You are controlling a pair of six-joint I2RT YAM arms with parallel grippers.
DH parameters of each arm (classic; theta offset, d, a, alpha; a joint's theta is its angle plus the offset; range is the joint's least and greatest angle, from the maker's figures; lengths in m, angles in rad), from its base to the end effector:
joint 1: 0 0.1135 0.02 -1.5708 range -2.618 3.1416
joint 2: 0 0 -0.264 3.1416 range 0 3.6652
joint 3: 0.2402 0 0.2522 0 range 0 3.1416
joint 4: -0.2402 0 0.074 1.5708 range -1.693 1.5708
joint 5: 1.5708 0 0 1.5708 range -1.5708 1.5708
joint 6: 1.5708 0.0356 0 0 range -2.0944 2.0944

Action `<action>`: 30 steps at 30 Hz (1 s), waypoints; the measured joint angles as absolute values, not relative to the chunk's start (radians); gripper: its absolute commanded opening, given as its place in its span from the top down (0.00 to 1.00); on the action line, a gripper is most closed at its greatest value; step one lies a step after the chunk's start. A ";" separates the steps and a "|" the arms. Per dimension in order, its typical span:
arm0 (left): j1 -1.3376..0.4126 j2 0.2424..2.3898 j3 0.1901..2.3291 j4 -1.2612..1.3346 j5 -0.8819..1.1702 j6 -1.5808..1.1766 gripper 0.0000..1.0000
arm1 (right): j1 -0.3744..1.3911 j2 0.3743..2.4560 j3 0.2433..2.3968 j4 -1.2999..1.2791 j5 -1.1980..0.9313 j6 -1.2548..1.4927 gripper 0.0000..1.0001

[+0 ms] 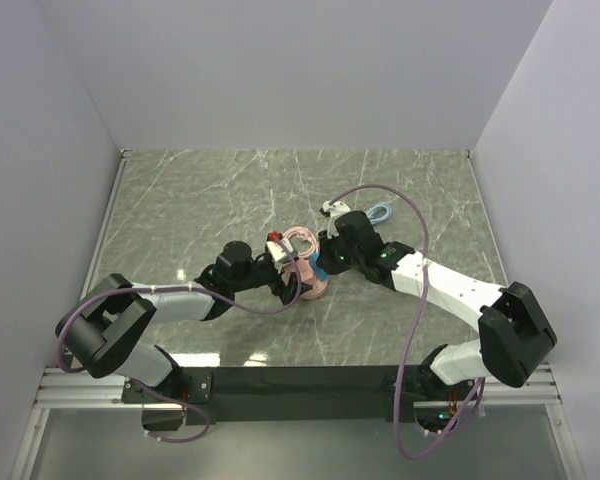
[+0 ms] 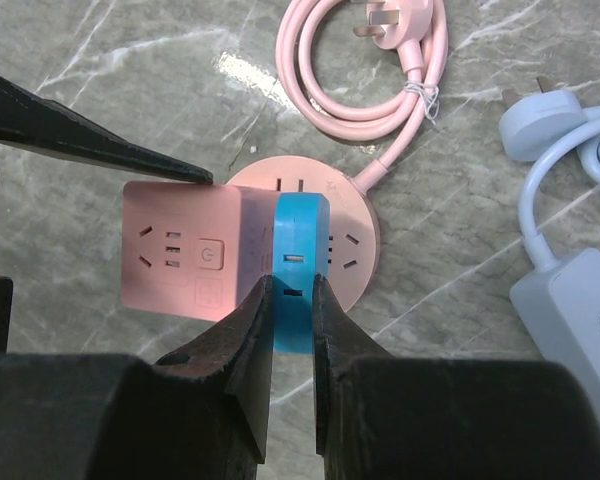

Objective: Insert the plug

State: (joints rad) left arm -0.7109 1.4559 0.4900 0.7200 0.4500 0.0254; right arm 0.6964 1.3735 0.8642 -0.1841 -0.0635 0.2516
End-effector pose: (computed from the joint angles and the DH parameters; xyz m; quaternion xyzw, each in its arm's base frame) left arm 0.2030 -0.1953 0.1826 0.4046 0.6677 -0.3672 0.5056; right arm 0.2253 0.1914 0.2353 -0.2127 0.8796 0.2194 0.3646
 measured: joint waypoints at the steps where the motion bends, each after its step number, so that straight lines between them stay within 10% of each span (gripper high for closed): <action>1: -0.710 1.456 0.490 0.718 0.449 0.025 0.05 | 0.698 1.374 0.864 -0.183 -0.062 0.250 1.00; 30: -0.710 1.455 0.489 0.690 0.447 0.034 0.05 | 0.722 1.399 0.871 -0.165 0.004 0.213 1.00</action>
State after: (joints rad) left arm -0.7097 1.4551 0.4892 0.6903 0.4465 0.0338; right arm 0.7223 1.3991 0.8707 -0.1650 0.0040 0.2131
